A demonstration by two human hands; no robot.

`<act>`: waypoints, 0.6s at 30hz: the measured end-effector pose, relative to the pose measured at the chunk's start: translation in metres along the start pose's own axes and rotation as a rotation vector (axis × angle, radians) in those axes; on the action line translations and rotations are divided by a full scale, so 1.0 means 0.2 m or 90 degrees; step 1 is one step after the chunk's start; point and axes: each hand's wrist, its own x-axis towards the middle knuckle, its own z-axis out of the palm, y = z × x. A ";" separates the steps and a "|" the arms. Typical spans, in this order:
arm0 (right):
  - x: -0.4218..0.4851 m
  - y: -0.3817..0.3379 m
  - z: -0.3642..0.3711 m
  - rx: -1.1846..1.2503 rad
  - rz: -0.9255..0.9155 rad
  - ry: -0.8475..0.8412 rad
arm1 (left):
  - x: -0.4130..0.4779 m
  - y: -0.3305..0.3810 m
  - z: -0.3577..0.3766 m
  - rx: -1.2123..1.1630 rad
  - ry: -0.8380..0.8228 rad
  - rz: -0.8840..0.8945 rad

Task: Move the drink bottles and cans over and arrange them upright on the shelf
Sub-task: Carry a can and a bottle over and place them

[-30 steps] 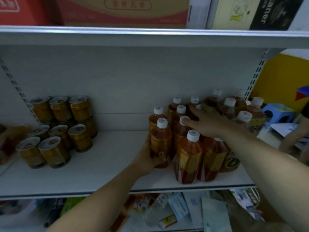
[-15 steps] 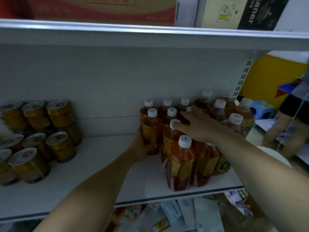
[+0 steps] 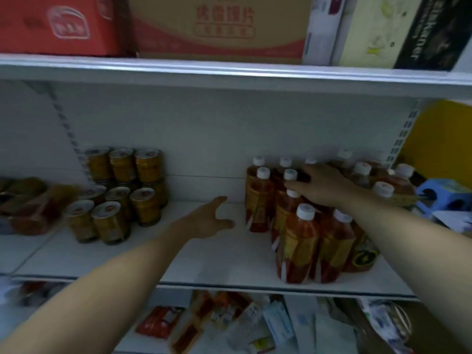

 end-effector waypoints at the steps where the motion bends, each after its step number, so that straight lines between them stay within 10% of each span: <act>1: 0.01 -0.06 -0.01 0.014 -0.011 0.009 | -0.06 -0.03 -0.07 0.029 0.010 -0.005; 18: 0.17 -2.02 0.80 0.036 -0.276 -0.128 | -1.22 -1.14 -1.06 0.188 0.147 -0.207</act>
